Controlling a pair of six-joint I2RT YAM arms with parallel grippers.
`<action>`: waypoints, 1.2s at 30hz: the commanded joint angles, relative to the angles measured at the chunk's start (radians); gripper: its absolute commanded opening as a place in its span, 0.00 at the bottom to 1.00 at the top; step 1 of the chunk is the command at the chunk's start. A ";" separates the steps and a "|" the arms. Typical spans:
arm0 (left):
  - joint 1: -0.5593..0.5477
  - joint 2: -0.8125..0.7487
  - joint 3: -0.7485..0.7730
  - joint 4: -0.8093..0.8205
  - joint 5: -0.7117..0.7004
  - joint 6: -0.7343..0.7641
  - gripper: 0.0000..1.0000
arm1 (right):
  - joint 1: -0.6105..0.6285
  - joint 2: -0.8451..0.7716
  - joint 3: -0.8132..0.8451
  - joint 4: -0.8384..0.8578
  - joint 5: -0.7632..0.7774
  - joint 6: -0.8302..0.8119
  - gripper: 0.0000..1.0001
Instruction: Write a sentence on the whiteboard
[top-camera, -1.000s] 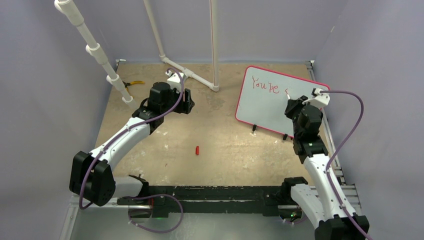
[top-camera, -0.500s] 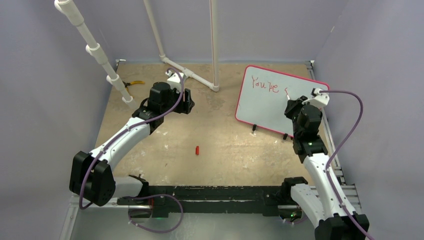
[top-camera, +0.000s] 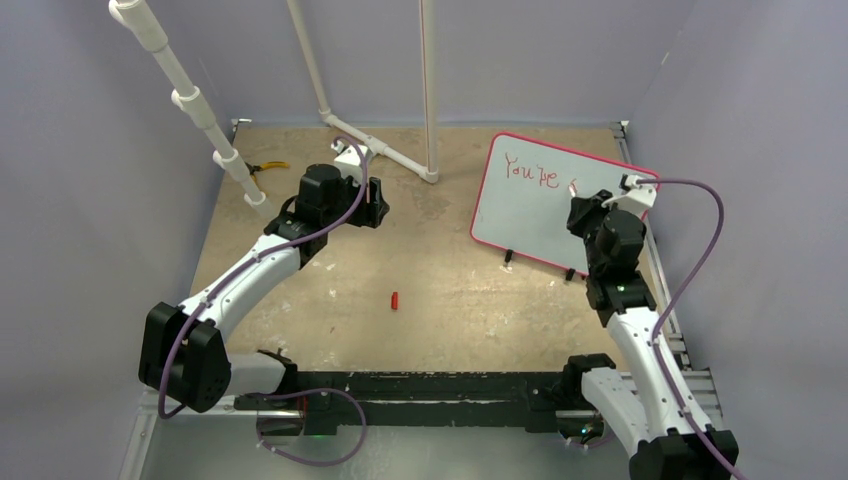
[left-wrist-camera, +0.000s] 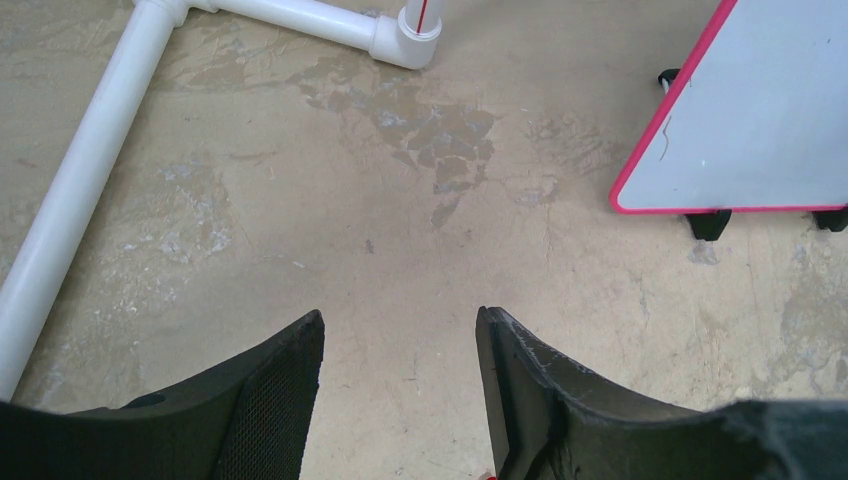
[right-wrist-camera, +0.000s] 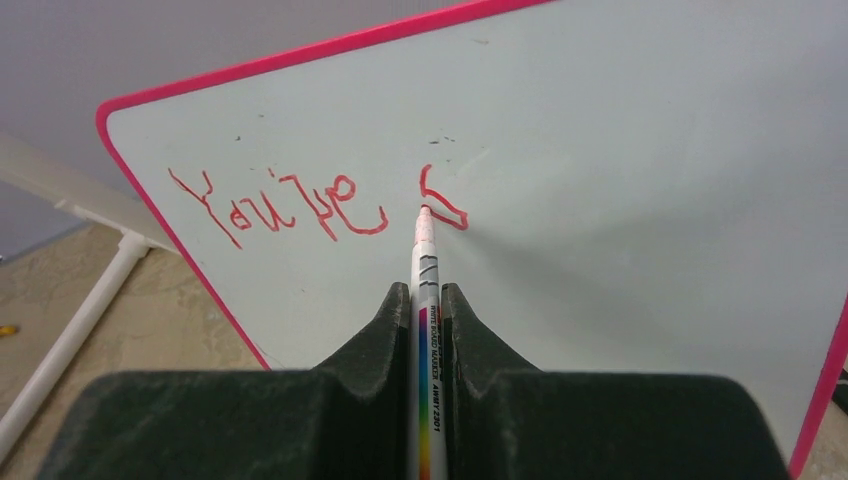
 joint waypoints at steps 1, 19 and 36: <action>0.006 -0.030 -0.007 0.040 0.004 -0.004 0.57 | -0.006 -0.048 0.002 0.056 -0.040 -0.025 0.00; 0.006 -0.031 -0.007 0.041 0.004 -0.004 0.57 | -0.006 -0.067 0.014 0.019 0.102 0.012 0.00; 0.006 -0.037 -0.008 0.043 0.013 -0.008 0.57 | -0.007 -0.048 0.018 -0.071 0.121 0.051 0.00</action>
